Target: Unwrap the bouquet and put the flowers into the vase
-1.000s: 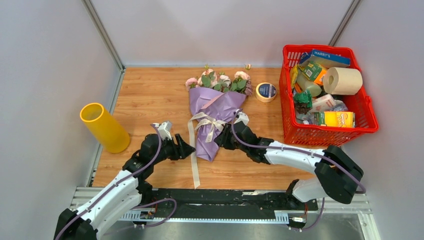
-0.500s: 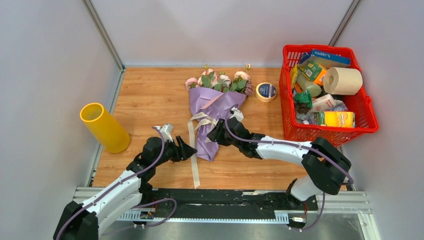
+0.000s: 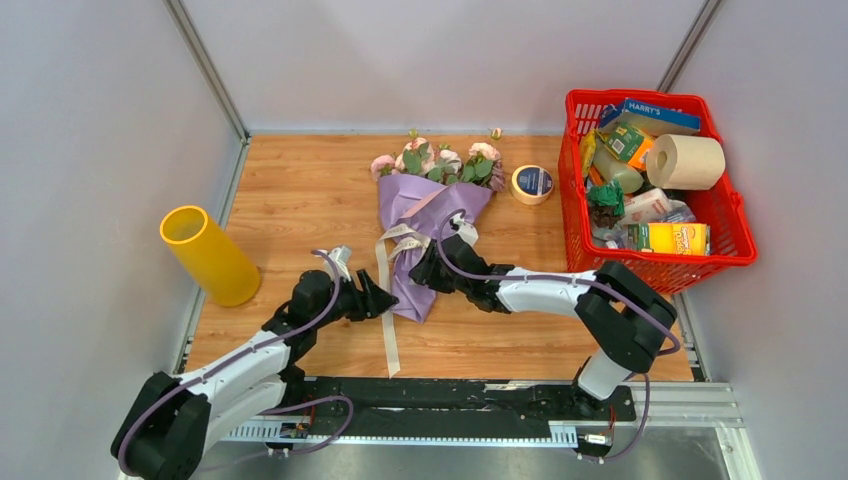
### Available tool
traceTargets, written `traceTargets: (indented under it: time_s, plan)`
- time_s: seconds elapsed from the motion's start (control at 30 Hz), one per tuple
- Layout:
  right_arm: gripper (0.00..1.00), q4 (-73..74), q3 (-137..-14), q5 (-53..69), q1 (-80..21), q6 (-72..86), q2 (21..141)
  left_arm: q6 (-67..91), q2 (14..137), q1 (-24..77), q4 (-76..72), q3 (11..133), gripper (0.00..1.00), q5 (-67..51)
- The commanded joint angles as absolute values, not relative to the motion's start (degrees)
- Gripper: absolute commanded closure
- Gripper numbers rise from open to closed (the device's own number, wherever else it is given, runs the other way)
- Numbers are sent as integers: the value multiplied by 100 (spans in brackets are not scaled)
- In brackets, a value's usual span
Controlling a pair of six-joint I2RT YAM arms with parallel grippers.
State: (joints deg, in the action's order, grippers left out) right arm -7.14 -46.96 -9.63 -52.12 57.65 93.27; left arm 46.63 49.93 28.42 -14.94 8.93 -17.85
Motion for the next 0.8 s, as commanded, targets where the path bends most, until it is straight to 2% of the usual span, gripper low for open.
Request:
traceTargets:
  time_s: [0.0, 0.1, 0.3, 0.77]
  plan:
    - [55, -1081, -4931, -906, -5238, 5889, 9510, 4737, 5203, 2848, -2362, 748, 31, -1950]
    - [64, -1195, -4896, -888, -5238, 5898, 9501, 4746, 5413, 2856, -2566, 694, 31, -2004]
    - [98, -1344, -4746, -923, -5238, 5827, 9308, 4650, 5730, 2856, -2786, 686, 32, -2022]
    - [100, -1872, -4193, -975, -5238, 5713, 8631, 4483, 6284, 2874, -2988, 817, 28, -1828]
